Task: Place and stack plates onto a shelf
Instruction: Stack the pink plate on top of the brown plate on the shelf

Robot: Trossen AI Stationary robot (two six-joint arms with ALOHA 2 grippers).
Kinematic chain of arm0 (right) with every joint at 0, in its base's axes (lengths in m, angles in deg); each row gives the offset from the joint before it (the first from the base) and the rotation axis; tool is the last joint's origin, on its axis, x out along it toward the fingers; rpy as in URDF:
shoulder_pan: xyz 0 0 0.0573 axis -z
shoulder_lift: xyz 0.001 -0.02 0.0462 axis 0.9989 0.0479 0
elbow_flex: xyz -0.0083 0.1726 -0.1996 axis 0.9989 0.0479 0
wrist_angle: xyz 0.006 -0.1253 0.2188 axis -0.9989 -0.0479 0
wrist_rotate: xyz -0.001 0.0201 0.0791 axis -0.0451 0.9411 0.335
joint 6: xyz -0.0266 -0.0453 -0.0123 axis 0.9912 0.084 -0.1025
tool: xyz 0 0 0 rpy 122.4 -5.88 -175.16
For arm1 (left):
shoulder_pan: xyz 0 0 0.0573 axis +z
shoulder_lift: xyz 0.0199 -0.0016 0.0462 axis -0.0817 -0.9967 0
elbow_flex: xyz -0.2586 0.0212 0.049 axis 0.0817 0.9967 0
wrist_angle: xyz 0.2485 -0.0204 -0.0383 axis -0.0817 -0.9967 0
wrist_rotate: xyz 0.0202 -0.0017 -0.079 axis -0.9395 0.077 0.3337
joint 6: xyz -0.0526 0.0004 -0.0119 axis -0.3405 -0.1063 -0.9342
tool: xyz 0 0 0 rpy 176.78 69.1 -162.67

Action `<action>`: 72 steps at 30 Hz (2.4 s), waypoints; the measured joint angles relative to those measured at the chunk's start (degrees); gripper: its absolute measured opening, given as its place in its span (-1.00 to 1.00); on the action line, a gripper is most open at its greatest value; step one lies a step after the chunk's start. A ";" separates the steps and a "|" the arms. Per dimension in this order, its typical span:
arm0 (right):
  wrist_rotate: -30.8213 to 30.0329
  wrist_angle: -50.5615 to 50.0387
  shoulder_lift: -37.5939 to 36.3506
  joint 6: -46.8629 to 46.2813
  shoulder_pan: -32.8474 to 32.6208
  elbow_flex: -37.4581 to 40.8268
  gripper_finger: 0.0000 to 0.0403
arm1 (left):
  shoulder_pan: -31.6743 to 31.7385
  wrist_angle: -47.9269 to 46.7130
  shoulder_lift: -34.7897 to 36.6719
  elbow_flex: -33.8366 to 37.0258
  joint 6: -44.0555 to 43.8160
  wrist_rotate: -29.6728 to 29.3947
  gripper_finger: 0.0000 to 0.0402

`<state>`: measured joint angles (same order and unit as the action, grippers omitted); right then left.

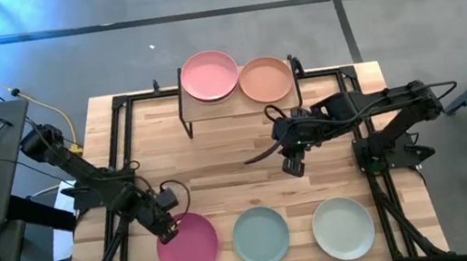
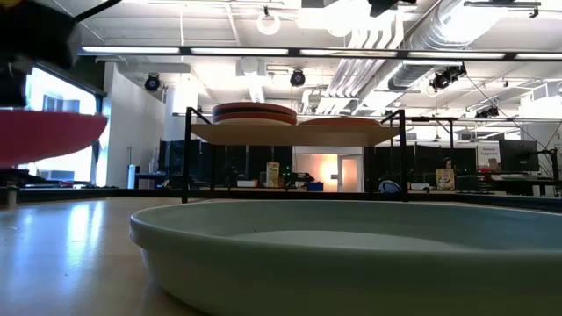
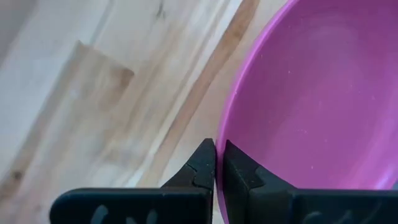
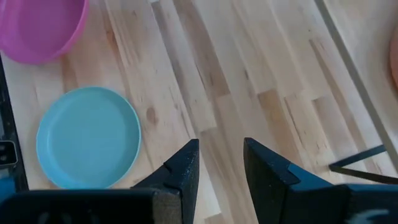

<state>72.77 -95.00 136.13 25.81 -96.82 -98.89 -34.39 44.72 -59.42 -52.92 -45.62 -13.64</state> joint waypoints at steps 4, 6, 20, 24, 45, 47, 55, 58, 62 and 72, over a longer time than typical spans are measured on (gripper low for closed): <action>-1.94 1.26 0.00 1.29 1.46 0.00 -0.48 | 3.64 -4.34 0.48 -3.29 5.78 0.06 -1.00; -3.27 1.86 0.00 2.08 2.28 0.00 -0.47 | 5.72 -6.44 1.21 -4.63 8.23 0.06 -1.00; -2.17 11.21 0.00 10.98 9.49 0.00 -0.17 | 22.04 -7.86 13.97 -5.92 15.70 -4.18 -1.00; -2.10 16.70 0.00 11.50 11.99 0.00 -0.16 | 26.90 -7.47 15.45 -5.94 16.05 -5.96 -1.00; -2.10 27.20 8.86 16.09 17.21 -0.04 -0.16 | 40.45 3.56 15.22 -5.95 13.21 -10.03 -1.00; -2.10 28.40 9.09 15.79 17.21 -0.04 -0.16 | 41.13 3.65 14.85 -5.96 13.16 -10.02 -1.00; -2.38 30.31 9.35 13.07 15.86 -0.11 -0.16 | 43.83 4.13 13.66 -5.98 13.16 -10.87 -1.00; -2.39 30.37 10.14 11.94 15.12 -0.11 -0.16 | 44.38 5.20 12.96 -5.98 13.26 -10.93 -1.00; -2.56 29.99 11.11 10.69 14.34 -0.07 -0.16 | 44.38 7.66 11.85 -5.98 13.71 -11.19 -1.00; -4.95 27.18 12.93 9.60 14.02 -0.07 -0.31 | 44.38 9.55 9.89 -5.98 13.94 -11.16 -1.00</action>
<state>67.82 -67.82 149.07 35.42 -82.81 -98.96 9.99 54.27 -49.53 -58.90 -31.69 -24.80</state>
